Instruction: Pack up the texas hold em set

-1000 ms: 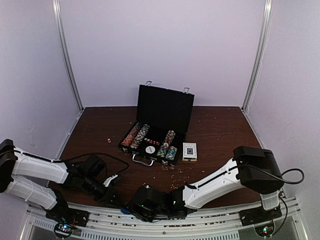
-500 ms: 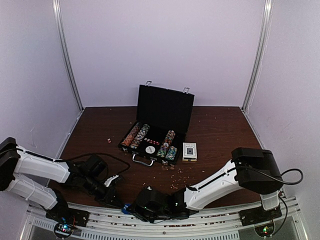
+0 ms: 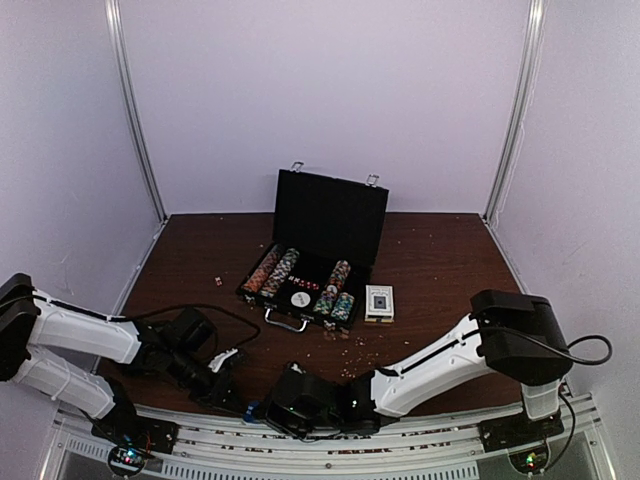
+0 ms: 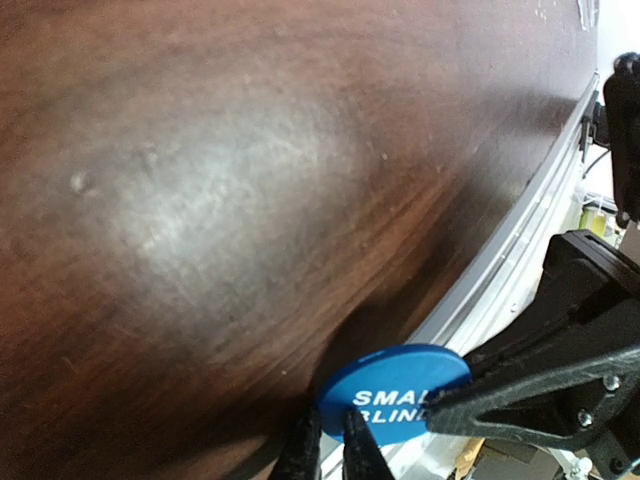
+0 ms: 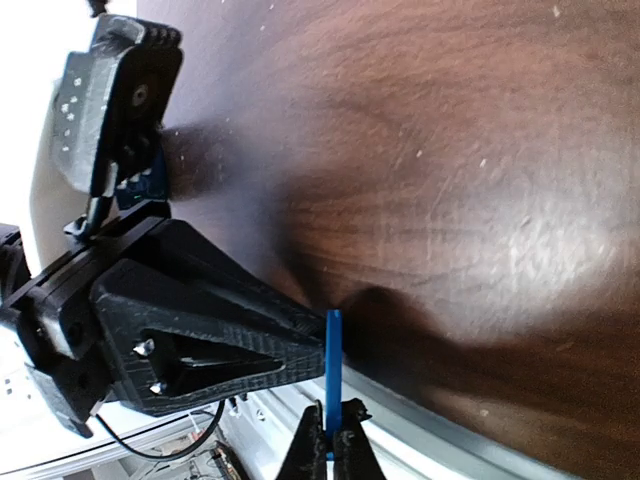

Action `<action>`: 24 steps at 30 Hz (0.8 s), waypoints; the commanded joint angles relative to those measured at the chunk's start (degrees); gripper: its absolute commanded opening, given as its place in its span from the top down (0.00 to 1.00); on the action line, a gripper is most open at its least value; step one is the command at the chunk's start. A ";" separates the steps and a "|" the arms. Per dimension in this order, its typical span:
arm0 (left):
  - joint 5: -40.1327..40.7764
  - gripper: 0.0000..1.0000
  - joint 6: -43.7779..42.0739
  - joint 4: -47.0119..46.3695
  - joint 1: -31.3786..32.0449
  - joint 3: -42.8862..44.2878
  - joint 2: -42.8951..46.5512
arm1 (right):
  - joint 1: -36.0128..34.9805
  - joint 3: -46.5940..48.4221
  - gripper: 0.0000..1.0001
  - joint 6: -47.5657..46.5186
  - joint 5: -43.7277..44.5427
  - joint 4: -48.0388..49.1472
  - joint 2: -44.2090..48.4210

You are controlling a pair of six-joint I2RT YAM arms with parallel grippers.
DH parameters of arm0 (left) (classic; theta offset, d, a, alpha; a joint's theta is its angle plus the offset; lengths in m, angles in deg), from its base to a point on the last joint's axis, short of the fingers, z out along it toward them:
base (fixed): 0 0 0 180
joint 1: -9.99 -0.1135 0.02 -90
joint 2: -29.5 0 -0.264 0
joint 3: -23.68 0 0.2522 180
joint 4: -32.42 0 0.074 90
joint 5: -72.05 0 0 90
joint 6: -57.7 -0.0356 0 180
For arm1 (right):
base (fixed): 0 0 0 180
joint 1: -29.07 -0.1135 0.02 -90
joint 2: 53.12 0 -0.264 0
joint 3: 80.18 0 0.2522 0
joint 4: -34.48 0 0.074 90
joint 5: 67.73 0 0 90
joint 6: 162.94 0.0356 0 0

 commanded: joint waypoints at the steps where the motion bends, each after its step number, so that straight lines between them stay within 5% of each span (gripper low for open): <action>1: 3.90 0.89 -0.02 -0.05 0.82 1.26 0.76 | 1.33 1.39 1.00 -2.05 2.93 1.72 0.23; 6: 8.07 0.82 3.04 0.37 0.82 2.46 4.60 | 1.99 1.52 1.00 -3.76 3.74 -4.09 3.23; 11: 16.64 0.63 4.14 3.99 0.76 7.59 9.81 | 3.49 2.79 1.00 -7.54 8.10 -19.47 9.72; 15: 23.99 0.59 1.34 8.09 0.40 13.86 9.54 | 6.34 3.57 1.00 -10.25 9.09 -31.07 14.09; 24: 30.71 0.19 -2.23 7.72 -10.27 23.00 6.62 | 24.47 11.26 1.00 -27.15 3.93 -42.35 16.48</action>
